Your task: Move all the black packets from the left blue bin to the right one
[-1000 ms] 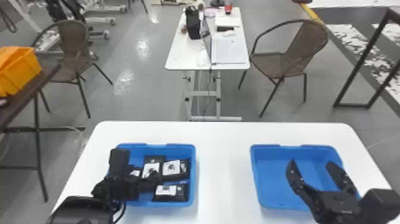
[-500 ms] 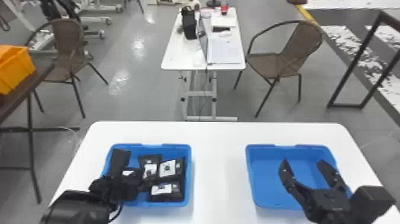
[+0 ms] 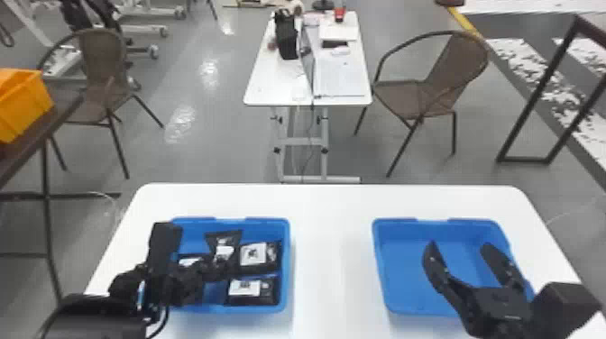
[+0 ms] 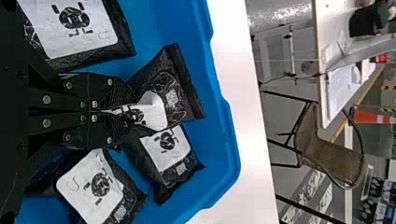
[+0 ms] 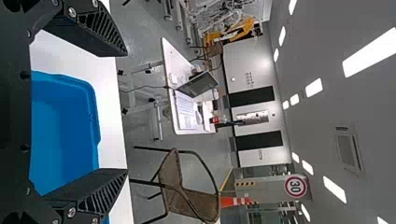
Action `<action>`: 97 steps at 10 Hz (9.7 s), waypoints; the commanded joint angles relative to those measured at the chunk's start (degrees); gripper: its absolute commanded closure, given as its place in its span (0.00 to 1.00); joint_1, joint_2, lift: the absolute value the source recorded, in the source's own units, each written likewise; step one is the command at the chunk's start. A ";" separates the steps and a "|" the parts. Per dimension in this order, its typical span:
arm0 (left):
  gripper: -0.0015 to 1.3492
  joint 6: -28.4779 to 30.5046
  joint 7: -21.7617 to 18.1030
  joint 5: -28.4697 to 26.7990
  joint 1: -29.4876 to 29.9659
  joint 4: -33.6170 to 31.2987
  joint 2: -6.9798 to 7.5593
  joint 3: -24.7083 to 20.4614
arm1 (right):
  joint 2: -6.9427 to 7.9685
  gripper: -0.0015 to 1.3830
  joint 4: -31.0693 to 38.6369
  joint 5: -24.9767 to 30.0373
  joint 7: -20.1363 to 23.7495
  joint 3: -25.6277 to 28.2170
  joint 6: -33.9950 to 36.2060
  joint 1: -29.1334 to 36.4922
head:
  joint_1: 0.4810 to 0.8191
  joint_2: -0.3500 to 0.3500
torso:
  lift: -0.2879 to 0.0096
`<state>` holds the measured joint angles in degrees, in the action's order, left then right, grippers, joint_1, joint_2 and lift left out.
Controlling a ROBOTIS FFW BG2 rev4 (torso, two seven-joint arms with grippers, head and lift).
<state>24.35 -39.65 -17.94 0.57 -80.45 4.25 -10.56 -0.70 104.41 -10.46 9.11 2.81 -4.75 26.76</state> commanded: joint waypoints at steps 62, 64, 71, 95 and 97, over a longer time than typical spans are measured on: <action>0.20 -20.83 -1.93 -17.92 -18.41 31.93 0.06 4.14 | 0.75 0.16 -4.21 0.26 12.16 9.14 2.47 -11.29 | 0.63 0.39 | 0.97; 0.31 -20.92 -0.78 -17.92 -20.25 37.12 0.32 4.84 | 0.75 0.16 -4.12 -0.35 12.25 8.96 2.47 -11.55 | 0.63 0.41 | 0.97; 0.91 -23.38 1.94 -15.81 -22.10 40.98 0.94 6.07 | 0.75 0.16 -4.83 -2.99 12.95 9.05 2.64 -11.29 | 0.63 0.42 | 0.97; 0.90 -36.48 -2.72 7.31 -21.66 24.20 -4.40 24.97 | -0.44 0.73 -18.19 -6.16 21.56 -6.33 9.06 -25.62 | 0.63 0.34 | 0.97; 0.90 -36.48 -2.72 7.66 -21.57 24.20 -4.40 24.79 | -0.35 0.93 -18.19 -6.24 21.04 -6.24 8.18 -25.62 | 0.63 0.33 | 0.97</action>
<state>-12.16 -42.36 -10.33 -21.03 -56.24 0.00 14.31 -1.09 86.21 -16.64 30.22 -3.45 3.80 1.09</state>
